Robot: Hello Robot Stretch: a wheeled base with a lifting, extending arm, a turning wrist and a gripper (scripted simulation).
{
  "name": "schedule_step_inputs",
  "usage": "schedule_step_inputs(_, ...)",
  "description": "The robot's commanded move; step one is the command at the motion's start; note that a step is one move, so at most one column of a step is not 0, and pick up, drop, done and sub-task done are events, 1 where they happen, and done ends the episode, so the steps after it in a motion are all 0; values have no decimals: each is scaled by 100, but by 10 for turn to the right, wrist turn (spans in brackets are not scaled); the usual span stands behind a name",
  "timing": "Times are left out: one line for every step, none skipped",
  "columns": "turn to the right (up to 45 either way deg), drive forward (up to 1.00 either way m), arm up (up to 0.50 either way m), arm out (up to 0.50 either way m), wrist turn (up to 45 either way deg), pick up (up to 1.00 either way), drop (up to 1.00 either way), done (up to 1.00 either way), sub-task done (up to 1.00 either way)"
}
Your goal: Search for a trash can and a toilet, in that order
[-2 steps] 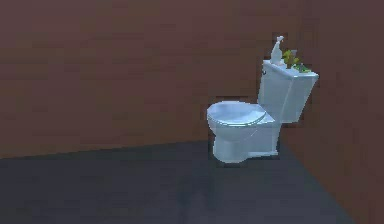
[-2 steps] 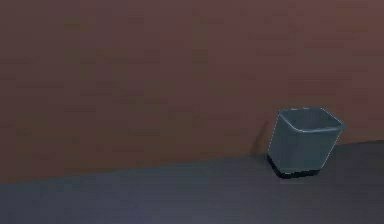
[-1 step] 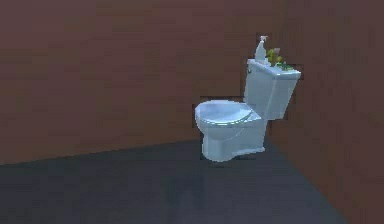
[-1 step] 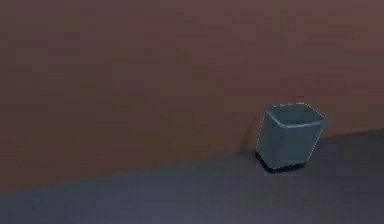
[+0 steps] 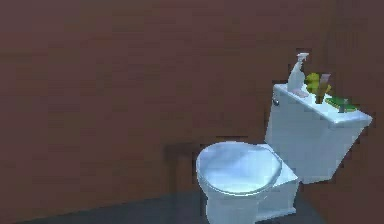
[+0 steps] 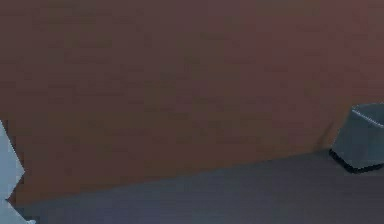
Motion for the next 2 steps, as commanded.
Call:
schedule_step_inputs(150,0,0,0,0,0,0,0,0)
schedule_step_inputs(0,0,0,0,0,0,0,100,0)
